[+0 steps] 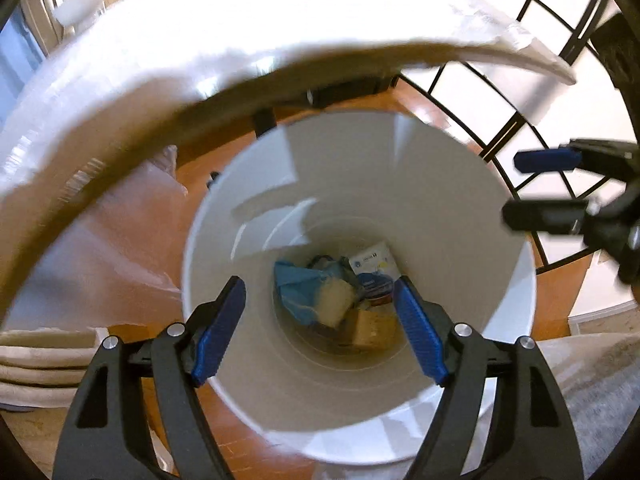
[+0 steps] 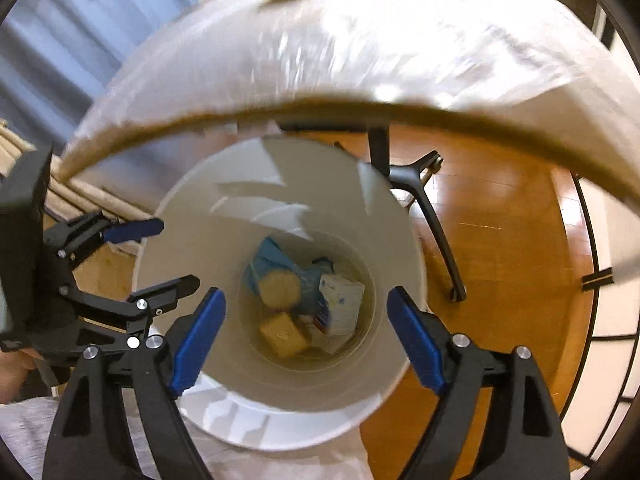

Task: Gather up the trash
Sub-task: 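Raise both open grippers out of the bin back over the table, then close the left gripper on the yellow cup while the right gripper grasps the lavender rack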

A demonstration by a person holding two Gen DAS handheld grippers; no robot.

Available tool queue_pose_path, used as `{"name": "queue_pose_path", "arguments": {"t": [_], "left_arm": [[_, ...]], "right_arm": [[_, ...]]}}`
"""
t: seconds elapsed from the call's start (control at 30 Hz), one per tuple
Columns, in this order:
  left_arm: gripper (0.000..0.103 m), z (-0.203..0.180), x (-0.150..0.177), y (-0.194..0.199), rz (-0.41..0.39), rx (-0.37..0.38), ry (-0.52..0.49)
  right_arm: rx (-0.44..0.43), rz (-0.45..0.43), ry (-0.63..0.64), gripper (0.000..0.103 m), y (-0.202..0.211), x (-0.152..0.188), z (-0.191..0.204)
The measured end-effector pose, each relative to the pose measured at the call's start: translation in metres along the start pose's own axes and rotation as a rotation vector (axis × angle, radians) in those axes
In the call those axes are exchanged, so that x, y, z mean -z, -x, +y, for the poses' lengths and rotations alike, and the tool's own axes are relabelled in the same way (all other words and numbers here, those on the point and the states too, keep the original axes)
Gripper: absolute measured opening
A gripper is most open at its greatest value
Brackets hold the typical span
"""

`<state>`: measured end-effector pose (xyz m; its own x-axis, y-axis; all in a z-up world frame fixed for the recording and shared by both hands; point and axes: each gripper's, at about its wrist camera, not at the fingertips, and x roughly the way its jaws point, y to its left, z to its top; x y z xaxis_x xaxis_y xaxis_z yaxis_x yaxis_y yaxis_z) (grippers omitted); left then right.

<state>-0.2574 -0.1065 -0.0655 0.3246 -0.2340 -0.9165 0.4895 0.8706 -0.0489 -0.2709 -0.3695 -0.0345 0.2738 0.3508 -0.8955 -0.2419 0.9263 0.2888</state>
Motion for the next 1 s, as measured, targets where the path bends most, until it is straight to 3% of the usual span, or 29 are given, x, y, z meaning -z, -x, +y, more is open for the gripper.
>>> {"name": "queue_pose_path", "arguments": {"t": [0.13, 0.27, 0.37, 0.5, 0.7, 1.0], "left_arm": [[0.097, -0.005, -0.004, 0.048, -0.139, -0.006, -0.039], [0.101, -0.004, -0.026, 0.095, -0.312, -0.048, -0.076], [0.101, 0.0, -0.052, 0.104, -0.392, -0.09, -0.077], [0.101, 0.011, -0.086, 0.097, -0.412, -0.122, -0.056], [0.101, 0.017, -0.125, 0.068, -0.391, -0.135, -0.06], [0.101, 0.018, -0.162, 0.029, -0.331, -0.166, -0.065]], "right_arm": [[-0.013, -0.145, -0.009, 0.094, 0.057, -0.016, 0.001], [0.004, -0.27, -0.042, 0.098, 0.091, -0.048, -0.005], [0.031, -0.332, -0.056, 0.098, 0.096, -0.086, -0.013], [0.025, -0.355, -0.057, 0.098, 0.085, -0.135, -0.022], [0.017, -0.319, -0.069, 0.098, 0.044, -0.21, -0.02], [0.063, -0.226, -0.043, 0.098, -0.009, -0.272, -0.008]]}}
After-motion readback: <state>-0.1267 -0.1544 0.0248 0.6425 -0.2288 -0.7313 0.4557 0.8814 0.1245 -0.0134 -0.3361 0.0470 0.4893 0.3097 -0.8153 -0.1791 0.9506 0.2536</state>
